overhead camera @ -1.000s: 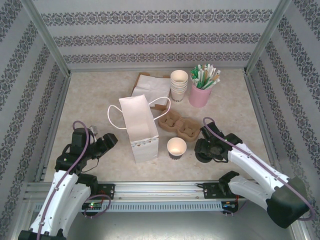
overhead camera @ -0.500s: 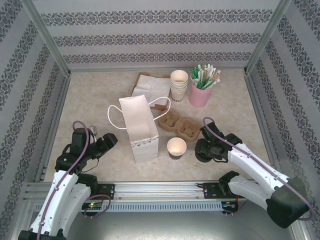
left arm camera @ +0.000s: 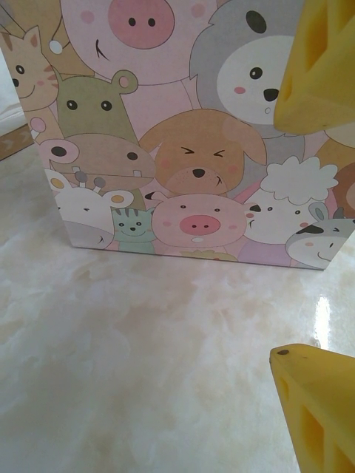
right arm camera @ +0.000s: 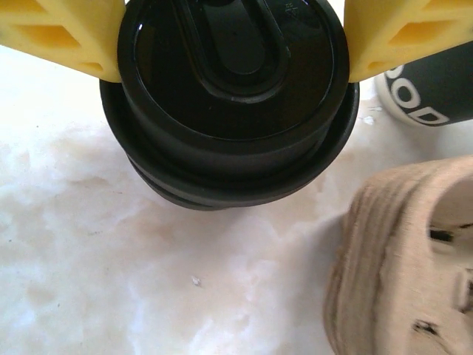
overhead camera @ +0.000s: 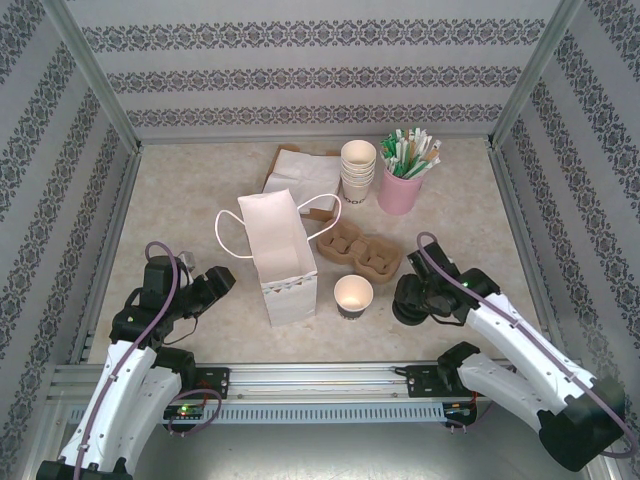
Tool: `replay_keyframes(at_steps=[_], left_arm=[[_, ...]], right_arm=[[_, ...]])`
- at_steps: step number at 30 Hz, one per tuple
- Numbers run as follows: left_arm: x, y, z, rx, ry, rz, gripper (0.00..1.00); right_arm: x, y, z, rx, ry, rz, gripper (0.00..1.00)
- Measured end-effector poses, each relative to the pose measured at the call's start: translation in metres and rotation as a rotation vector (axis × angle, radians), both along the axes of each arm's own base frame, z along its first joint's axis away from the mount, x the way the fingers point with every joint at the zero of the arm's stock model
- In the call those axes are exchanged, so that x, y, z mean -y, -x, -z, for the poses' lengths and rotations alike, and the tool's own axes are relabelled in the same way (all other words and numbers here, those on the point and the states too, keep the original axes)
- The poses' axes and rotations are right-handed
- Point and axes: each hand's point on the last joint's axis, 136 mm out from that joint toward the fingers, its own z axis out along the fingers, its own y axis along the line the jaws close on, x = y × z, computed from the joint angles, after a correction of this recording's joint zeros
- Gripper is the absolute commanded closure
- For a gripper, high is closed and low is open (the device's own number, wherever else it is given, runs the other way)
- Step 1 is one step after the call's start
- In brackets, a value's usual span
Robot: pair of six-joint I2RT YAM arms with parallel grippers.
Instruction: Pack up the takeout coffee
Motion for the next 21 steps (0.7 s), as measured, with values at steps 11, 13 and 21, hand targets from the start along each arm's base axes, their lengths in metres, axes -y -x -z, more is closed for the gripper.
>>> replay_keyframes(at_steps=[11,13,21], left_arm=[[0.0,0.0,0.0,0.0,0.0,0.0,0.25],[0.0,0.0,0.0,-0.001,-0.001,-0.001,0.25],[0.0,0.0,0.0,-0.001,-0.001,-0.001,0.25]], right_arm=[[-0.017,-0.009,-0.049,0.085,-0.047,-0.103,0.37],[-0.032,-0.011,-0.067,0.125,-0.07,-0.179,0.37],[-0.087,-0.006,-0.094,0.129,-0.098,-0.443,0.37]])
